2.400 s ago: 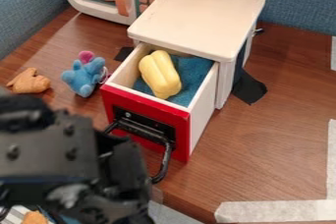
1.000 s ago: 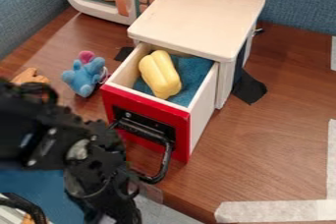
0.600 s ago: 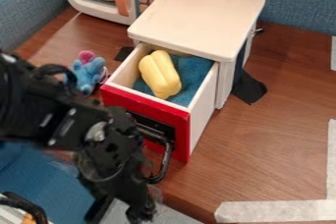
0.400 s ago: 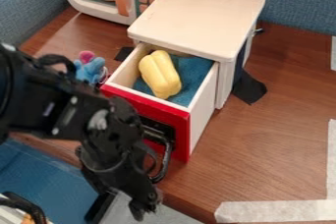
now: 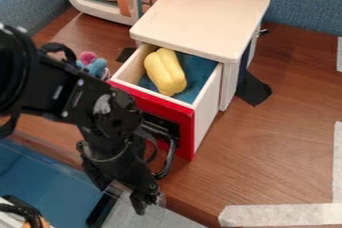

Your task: Close the drawer

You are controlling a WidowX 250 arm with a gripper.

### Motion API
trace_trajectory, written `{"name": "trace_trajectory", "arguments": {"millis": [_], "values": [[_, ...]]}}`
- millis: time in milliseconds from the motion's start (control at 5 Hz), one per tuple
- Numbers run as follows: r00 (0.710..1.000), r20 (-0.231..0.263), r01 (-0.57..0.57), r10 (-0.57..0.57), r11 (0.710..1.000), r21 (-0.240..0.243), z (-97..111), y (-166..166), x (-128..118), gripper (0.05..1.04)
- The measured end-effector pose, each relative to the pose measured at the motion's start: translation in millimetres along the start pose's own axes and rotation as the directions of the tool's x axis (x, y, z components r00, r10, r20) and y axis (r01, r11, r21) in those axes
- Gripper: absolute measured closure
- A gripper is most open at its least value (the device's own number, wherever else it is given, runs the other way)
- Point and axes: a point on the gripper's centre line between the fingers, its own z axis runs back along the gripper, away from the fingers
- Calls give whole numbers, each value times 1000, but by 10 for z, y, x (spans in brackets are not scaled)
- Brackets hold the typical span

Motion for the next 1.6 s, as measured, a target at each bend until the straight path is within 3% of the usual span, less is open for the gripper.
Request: {"name": "trace_trajectory", "arguments": {"millis": [1600], "values": [[1000, 20, 7, -7, 1000, 25, -5, 102, 399, 84]]}}
